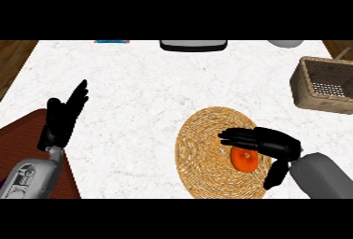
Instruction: Pick the squash from the placemat and place it in the basket
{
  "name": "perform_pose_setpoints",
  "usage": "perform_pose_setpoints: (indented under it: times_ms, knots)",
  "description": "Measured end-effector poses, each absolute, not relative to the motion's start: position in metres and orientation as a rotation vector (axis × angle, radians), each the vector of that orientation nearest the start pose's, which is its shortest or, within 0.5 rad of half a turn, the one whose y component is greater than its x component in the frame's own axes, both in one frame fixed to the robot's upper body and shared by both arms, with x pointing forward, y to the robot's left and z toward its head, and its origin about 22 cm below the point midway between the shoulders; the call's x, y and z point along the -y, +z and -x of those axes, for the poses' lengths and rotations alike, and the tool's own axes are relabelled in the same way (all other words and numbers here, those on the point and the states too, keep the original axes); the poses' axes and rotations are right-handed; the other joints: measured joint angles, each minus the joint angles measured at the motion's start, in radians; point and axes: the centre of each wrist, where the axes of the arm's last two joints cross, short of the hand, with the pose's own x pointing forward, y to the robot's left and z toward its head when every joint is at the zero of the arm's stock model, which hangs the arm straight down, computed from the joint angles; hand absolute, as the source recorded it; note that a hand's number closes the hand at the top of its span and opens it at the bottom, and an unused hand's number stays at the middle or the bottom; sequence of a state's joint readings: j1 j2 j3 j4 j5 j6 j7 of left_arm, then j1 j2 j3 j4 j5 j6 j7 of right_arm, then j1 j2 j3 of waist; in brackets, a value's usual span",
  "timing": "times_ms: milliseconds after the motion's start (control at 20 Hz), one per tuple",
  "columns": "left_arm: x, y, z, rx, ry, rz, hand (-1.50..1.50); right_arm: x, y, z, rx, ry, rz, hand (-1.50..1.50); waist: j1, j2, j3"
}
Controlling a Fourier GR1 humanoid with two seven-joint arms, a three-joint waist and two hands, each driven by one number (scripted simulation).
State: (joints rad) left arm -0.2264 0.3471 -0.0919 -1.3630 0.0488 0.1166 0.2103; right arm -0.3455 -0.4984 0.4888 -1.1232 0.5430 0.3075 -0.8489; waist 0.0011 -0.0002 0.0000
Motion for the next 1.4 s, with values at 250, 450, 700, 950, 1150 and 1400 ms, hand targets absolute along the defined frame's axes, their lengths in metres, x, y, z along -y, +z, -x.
perform_pose_setpoints:
  times_ms: [250, 450, 700, 950, 1150, 1400]
  knots:
    - [-0.278, 0.025, -0.299, 1.359, -0.219, -0.262, 0.00, 0.254, -0.018, -0.313, 1.674, 1.603, -0.289, 1.50, 0.002, 0.001, 0.000]
    - [-0.280, 0.021, -0.299, 1.360, -0.215, -0.266, 0.00, 0.254, -0.027, -0.314, 1.698, 1.651, -0.272, 1.50, 0.003, -0.001, -0.004]
    - [-0.277, 0.026, -0.299, 1.360, -0.209, -0.263, 0.00, 0.251, -0.025, -0.311, 1.784, 1.695, -0.230, 1.50, 0.000, -0.005, -0.008]
    - [-0.278, 0.026, -0.296, 1.358, -0.214, -0.263, 0.00, 0.246, -0.021, -0.321, 1.771, 1.678, -0.078, 1.50, 0.003, -0.003, -0.007]
    - [-0.279, 0.026, -0.296, 1.351, -0.218, -0.270, 0.00, 0.270, 0.000, -0.347, 1.512, 1.557, 0.340, 1.50, 0.000, -0.005, -0.011]
    - [-0.273, 0.027, -0.298, 1.359, -0.237, -0.258, 0.00, 0.266, 0.043, -0.384, 1.222, 1.383, 0.771, 1.50, 0.020, -0.006, -0.011]
